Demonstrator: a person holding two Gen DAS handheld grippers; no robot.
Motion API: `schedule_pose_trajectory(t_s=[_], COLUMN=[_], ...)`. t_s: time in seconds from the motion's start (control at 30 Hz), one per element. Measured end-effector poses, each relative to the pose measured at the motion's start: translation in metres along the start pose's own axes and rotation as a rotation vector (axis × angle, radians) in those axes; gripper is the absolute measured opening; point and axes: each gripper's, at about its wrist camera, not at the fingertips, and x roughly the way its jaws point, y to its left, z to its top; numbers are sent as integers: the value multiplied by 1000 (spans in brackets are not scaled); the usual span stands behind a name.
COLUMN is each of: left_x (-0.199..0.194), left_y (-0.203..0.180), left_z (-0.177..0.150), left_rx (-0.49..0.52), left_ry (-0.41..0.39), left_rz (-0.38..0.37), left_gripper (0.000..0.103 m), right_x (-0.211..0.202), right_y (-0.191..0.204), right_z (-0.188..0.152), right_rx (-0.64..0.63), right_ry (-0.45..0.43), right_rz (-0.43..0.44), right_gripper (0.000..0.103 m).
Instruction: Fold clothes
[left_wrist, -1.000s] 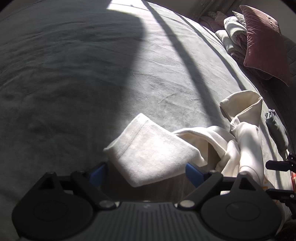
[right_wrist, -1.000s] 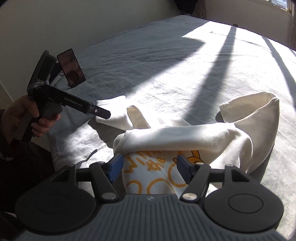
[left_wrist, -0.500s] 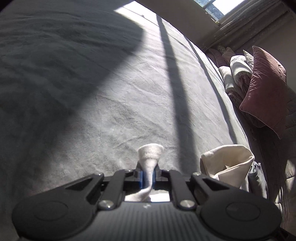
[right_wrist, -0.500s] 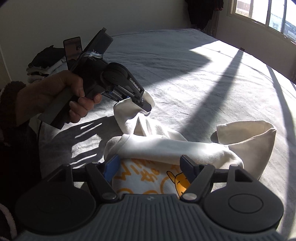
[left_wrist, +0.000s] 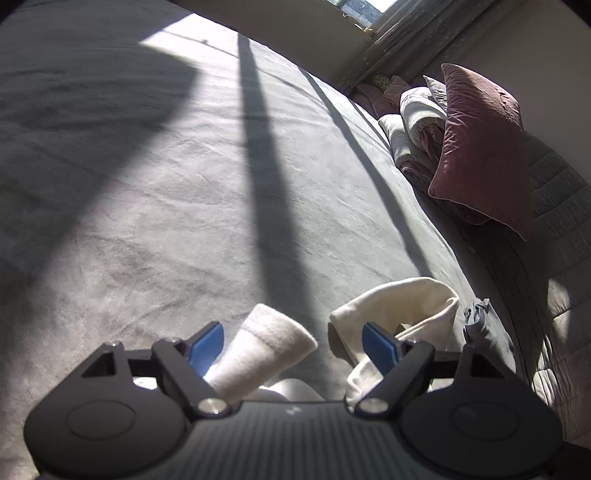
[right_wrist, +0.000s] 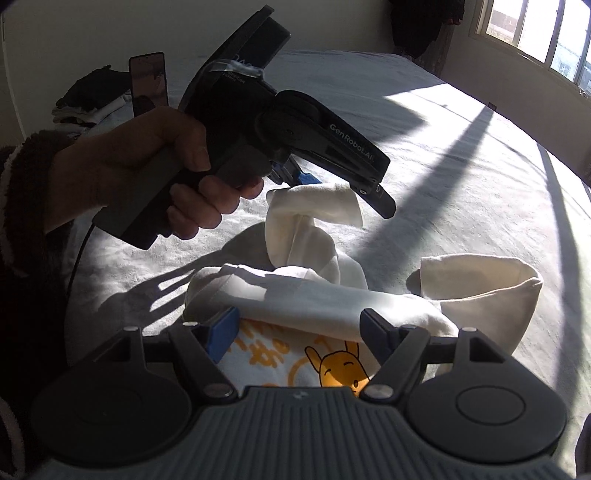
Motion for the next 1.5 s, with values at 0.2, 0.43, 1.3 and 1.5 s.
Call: schedule_pose_trajectory(t_s=[0.2,0.43,1.3,1.5], left_x=[-16,-41,-91,-74], left_y=[16,30,32,10], left_z=[2,1,-51,-72], left_rx=[-23,-16,222,362], left_ry=[9,-4,-5,36], left_rz=[-16,7,-24,-34], left_gripper=[86,88,90,90], right_x=[20,57,-43,-61], right_y=[18,32,-35,-66], right_z=[14,23,31,-5], right_rx=[-170,-236,308,477], right_ry=[76,160,-122,-172], right_rz=[-26,-49,-317,-356], right_gripper=[80,80,4,4])
